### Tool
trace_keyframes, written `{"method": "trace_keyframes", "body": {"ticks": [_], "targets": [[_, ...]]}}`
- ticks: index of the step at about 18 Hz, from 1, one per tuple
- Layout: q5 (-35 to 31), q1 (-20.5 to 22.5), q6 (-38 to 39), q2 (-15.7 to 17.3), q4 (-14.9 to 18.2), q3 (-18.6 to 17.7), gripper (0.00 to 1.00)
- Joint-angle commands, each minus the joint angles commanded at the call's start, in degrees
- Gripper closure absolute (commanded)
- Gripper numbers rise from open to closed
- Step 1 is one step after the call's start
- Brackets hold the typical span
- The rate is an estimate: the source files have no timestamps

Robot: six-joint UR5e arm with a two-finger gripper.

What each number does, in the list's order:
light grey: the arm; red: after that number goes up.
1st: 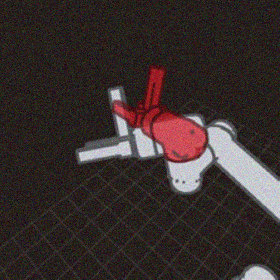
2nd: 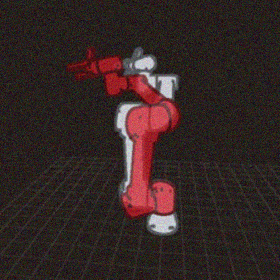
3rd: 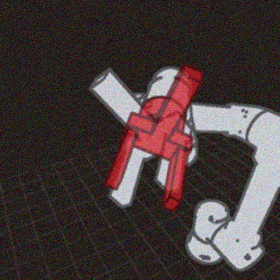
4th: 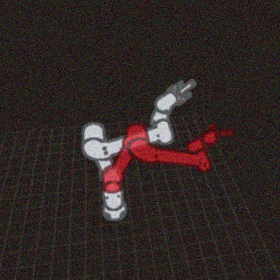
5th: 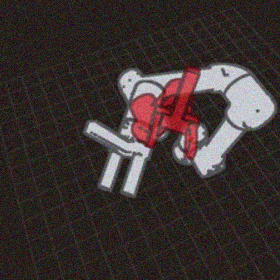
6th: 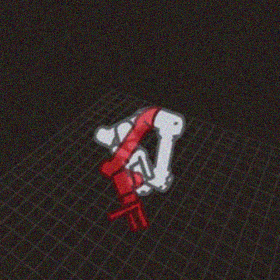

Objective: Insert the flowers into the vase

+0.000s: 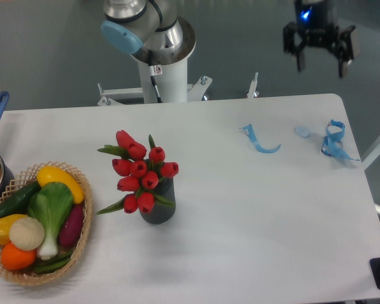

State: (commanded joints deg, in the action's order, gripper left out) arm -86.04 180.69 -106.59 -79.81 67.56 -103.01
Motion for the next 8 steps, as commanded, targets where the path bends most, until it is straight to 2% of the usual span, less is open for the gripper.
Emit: {"method": "trace_keyframes", "body": {"ticks": [2, 3, 4, 6, 8], "targets": [[-0.3, 4.0, -4.1, 1.8, 7.8, 0.9, 0.0], [-0.4, 7.4, -7.1, 2.5, 11.2, 1.1, 0.0], [-0.4, 10.4, -10.4, 2.6, 13.9, 1.9, 0.0], [-0.5, 13.9, -15.6, 2.6, 18.5, 3.3, 0.0], [-0.6, 17.0, -17.9, 2.7, 21.4, 4.7, 0.0]]}}
